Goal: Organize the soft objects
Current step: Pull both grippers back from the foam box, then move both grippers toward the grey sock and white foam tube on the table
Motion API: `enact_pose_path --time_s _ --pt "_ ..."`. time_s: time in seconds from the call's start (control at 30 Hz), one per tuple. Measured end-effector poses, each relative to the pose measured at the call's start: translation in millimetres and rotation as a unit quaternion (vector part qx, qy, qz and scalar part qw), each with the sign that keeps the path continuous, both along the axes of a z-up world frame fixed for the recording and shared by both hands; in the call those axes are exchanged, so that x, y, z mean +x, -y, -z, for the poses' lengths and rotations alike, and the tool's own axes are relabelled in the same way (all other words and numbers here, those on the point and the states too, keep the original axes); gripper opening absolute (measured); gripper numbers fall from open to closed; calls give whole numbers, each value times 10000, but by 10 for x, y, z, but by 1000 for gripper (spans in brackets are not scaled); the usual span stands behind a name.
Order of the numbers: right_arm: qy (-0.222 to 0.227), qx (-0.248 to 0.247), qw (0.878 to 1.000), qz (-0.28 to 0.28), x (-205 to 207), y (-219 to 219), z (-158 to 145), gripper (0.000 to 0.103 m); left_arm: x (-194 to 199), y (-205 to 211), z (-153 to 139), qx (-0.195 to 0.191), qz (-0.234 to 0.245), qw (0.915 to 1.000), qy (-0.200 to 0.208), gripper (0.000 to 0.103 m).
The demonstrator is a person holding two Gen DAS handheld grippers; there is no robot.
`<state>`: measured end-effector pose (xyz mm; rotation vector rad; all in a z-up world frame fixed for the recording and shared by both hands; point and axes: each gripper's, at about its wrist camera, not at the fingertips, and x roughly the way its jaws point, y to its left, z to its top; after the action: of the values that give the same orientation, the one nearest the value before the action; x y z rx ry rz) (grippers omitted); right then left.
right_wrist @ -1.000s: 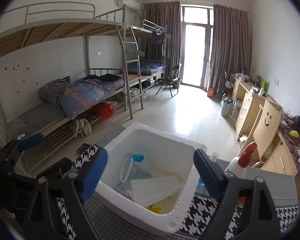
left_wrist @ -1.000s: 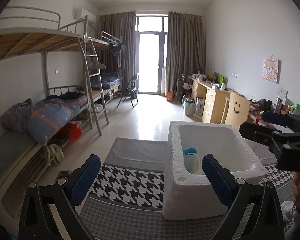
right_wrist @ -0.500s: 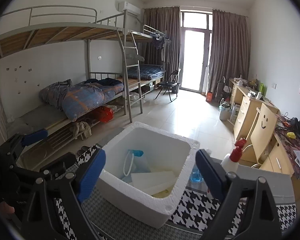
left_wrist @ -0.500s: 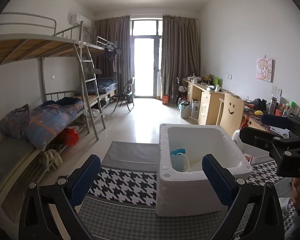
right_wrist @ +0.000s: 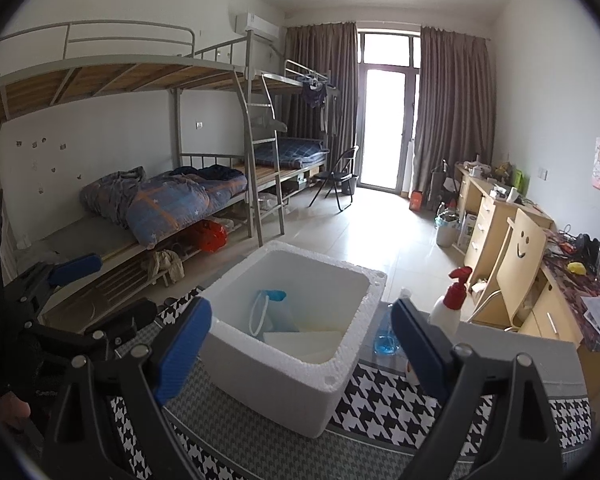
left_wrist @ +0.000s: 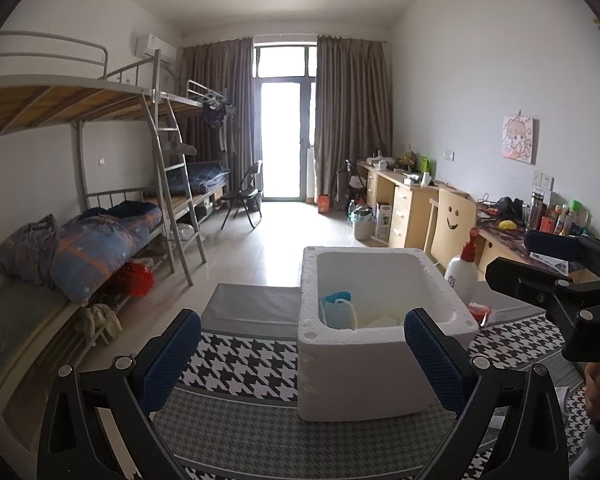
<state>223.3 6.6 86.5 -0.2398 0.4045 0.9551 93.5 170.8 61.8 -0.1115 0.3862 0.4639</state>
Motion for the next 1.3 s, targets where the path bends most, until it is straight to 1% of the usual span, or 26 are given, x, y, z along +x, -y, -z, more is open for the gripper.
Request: enact_pose_path --time_s 0.4,0.5,0.6,0.77,0.87,0.97,1.07,1.3 --pt "47 107 9999 3 -131 204 40 94 -177 147 72 -7 -36 10000 47 102" --pt "6 183 9998 14 -159 281 64 94 -234 190 71 -7 -32 9999 111 102" --pt "-10 207 9998 35 -179 322 86 94 -275 252 71 19 29 9999 147 102" --pt "-62 293 9995 57 -211 423 136 94 -327 324 115 -109 190 9996 161 102" --pt "-77 342 9994 44 -231 488 161 94 -356 412 145 -72 242 9995 214 102" --pt "-100 351 9993 49 -242 549 221 95 -404 470 172 -21 249 9993 291 102" --pt "-171 431 9989 36 -258 617 289 97 -451 491 198 36 131 9994 324 102" --pt "-183 416 9989 128 -338 715 420 98 -497 517 260 -19 151 9993 342 102"
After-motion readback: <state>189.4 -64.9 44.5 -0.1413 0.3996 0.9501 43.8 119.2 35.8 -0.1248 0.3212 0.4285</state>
